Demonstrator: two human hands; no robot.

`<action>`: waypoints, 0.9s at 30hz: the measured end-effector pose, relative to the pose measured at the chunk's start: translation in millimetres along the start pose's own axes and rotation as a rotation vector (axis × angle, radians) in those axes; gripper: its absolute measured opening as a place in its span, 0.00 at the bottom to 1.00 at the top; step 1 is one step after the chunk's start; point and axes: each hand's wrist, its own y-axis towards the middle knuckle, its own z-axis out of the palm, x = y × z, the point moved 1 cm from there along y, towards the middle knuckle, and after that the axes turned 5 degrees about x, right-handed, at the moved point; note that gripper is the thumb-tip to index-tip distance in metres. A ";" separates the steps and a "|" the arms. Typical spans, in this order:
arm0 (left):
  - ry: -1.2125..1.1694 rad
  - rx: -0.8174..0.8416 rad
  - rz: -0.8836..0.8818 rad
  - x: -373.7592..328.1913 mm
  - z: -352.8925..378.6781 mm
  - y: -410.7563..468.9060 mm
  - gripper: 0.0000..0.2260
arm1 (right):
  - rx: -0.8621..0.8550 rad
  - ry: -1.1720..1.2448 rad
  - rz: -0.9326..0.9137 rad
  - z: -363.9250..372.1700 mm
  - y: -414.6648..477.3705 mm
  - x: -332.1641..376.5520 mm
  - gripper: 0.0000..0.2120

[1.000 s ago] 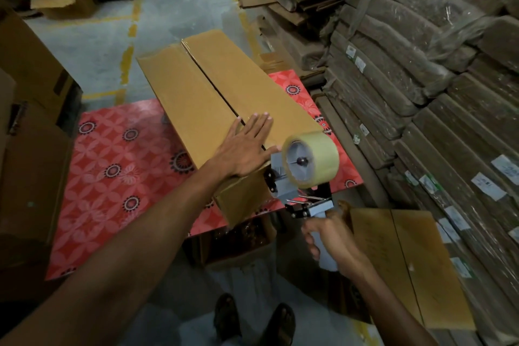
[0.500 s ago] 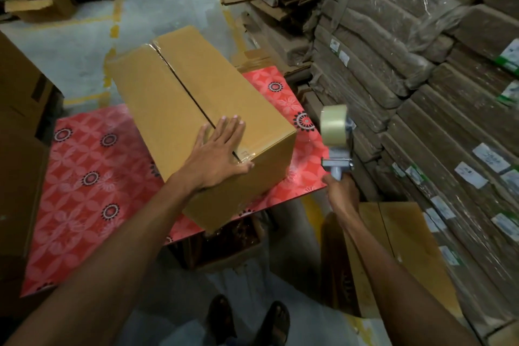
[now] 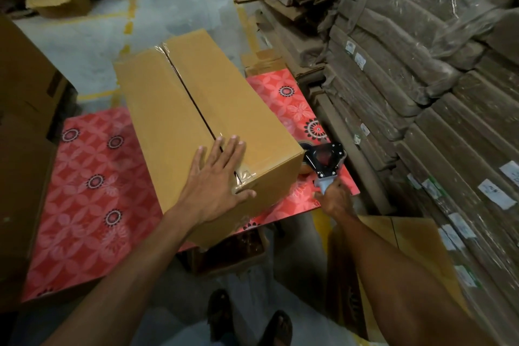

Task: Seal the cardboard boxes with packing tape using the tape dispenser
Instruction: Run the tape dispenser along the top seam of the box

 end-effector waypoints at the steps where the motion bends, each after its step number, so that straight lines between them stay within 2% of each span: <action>1: -0.034 0.007 0.016 1.2 -3.3 -1.0 0.44 | 0.013 -0.016 -0.001 -4.3 2.5 0.2 0.37; 3: -0.153 0.006 0.036 10.8 -11.6 0.9 0.40 | 0.003 -0.105 -0.018 -26.2 -0.8 13.1 0.34; 4: -0.218 -0.007 0.028 20.9 -15.8 4.9 0.38 | -0.052 -0.181 -0.048 -41.8 -3.5 26.6 0.33; 6: -0.268 -0.057 -0.007 49.5 -23.0 18.3 0.35 | -0.240 -0.266 -0.158 -74.6 -13.3 63.4 0.23; 7: -0.247 -0.081 -0.031 66.8 -25.3 28.2 0.35 | -0.350 -0.246 -0.234 -88.8 -19.8 86.3 0.18; 9: -0.203 -0.102 -0.079 101.0 -30.4 53.6 0.35 | -0.454 -0.107 -0.409 -109.4 -40.3 139.2 0.16; 11: -0.202 -0.118 -0.115 132.1 -37.9 81.9 0.36 | -0.351 0.029 -0.569 -104.1 -52.4 194.7 0.09; 12: -0.201 -0.123 -0.129 147.3 -42.1 96.8 0.36 | -0.272 0.023 -0.645 -93.7 -59.4 224.8 0.07; 14: -0.191 -0.120 -0.156 177.5 -50.8 124.8 0.34 | -0.164 -0.063 -0.821 -59.2 -64.8 280.8 0.10; 16: -0.169 -0.125 -0.173 207.1 -60.6 149.6 0.32 | -0.124 -0.149 -0.940 -25.9 -60.3 333.0 0.11; 22: -0.126 -0.141 -0.181 291.7 -83.3 220.7 0.30 | -0.168 -0.338 -0.987 19.2 -4.9 453.7 0.16; 27: -0.104 -0.122 -0.156 329.0 -96.5 266.8 0.27 | -0.135 -0.514 -0.943 29.2 43.4 519.7 0.23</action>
